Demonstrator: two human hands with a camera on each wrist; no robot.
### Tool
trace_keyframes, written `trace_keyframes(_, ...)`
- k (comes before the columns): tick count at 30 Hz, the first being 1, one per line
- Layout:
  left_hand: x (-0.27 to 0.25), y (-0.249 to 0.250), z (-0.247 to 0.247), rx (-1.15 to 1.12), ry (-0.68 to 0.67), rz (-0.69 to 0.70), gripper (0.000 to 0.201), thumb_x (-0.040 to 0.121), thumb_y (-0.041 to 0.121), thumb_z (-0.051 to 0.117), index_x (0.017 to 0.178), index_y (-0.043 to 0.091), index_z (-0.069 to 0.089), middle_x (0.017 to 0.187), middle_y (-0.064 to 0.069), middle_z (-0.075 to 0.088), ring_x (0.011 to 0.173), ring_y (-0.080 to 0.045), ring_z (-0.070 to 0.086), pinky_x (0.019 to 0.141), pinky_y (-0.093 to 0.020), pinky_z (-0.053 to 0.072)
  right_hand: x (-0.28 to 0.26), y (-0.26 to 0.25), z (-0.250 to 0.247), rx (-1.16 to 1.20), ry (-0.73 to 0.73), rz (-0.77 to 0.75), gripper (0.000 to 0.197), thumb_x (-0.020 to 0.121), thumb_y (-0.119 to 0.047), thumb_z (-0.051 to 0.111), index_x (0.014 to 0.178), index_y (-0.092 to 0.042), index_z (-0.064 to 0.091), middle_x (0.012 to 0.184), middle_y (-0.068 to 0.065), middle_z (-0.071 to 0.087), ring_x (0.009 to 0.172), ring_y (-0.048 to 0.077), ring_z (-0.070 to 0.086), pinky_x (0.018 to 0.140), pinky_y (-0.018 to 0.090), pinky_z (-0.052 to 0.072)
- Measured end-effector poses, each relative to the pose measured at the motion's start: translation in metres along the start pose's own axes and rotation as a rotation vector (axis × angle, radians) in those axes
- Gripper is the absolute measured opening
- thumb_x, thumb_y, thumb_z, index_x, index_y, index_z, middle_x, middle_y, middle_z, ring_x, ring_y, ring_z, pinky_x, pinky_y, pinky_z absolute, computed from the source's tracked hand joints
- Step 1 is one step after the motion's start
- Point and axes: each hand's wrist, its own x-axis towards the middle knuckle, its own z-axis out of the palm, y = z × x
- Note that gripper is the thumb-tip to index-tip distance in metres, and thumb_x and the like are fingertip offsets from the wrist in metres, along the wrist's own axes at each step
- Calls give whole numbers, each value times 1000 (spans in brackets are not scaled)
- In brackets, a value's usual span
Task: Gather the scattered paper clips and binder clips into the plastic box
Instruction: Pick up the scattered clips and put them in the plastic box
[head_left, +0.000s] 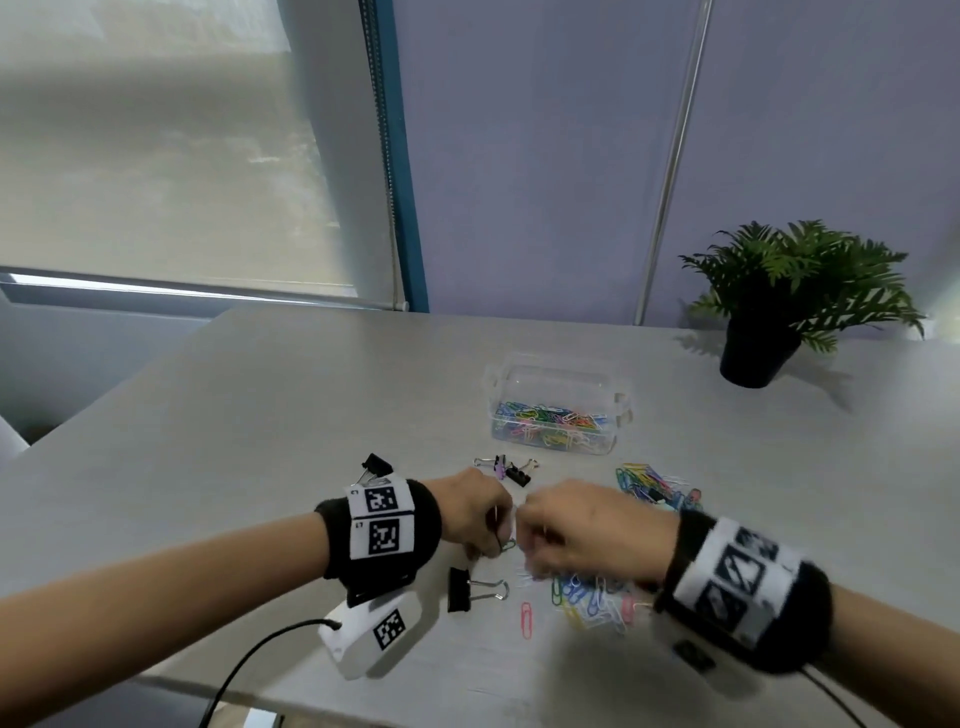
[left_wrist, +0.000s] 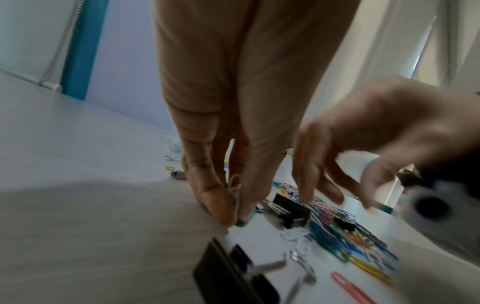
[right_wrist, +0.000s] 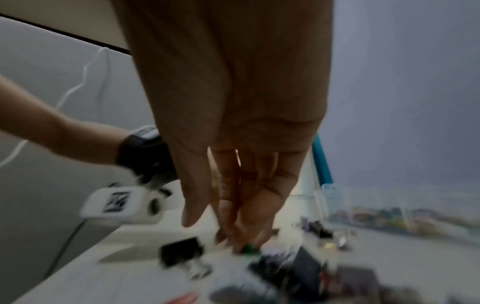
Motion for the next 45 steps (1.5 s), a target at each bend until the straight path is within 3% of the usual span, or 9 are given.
trace_keyframes(5,9,-7,-15,-64,-24,2,15,80,7,65,95,5,66,89,-11,71,39,15,50,52,0,40,-3,-15,33,-156,-93,46,48,85,-37,60,120,-8,43,125,8,41,107,32,49,67,36,31)
trace_keyframes(13,35,7,-67,-51,194,48,12,83,5,62,94,8,62,89,-6,66,54,3,54,71,-20,47,5,-2,44,-80,20,40,9,89,-8,50,96,-11,45,106,10,47,91,33,50,64,36,30)
trace_keyframes(18,74,16,-102,52,303,20,15,85,5,61,99,2,63,103,-13,69,80,-24,67,78,-28,51,3,7,43,13,30,17,15,88,-8,43,78,-19,42,92,3,58,85,20,60,66,32,34)
trace_keyframes(21,93,15,-106,82,273,-14,18,84,6,63,101,0,64,106,-18,69,79,-24,66,82,-33,53,4,13,37,68,10,24,4,86,-10,51,84,-11,54,96,5,58,84,18,54,69,33,38)
trace_keyframes(24,102,13,-101,101,234,-44,23,84,12,66,104,2,66,111,-16,68,90,-27,65,87,-33,51,-2,18,29,85,-45,20,20,84,-12,61,104,-9,59,111,7,55,101,22,51,82,39,44)
trace_keyframes(28,89,16,-88,72,315,57,25,86,15,64,108,4,63,115,-12,65,106,-24,59,85,-23,41,-9,29,24,17,-77,0,37,82,-14,64,117,-16,54,116,0,51,102,17,48,75,31,37)
trace_keyframes(33,40,33,-60,65,279,204,10,85,7,58,92,6,66,95,-11,69,79,-17,58,73,-20,41,-6,38,26,19,-10,8,20,82,-11,58,101,-17,58,92,-5,50,89,13,47,74,33,39)
trace_keyframes(37,1,40,-27,22,210,165,12,87,7,54,89,4,65,86,-13,70,56,-6,51,53,-10,38,-3,41,25,36,8,6,8,82,-11,58,89,-15,61,96,0,63,90,17,57,74,33,46)
trace_keyframes(45,-11,60,32,134,41,18,41,82,41,64,95,3,59,106,-16,62,97,-30,57,83,-36,45,-15,47,18,-52,-104,-20,48,74,-33,73,111,-9,53,110,5,51,98,15,43,85,37,42)
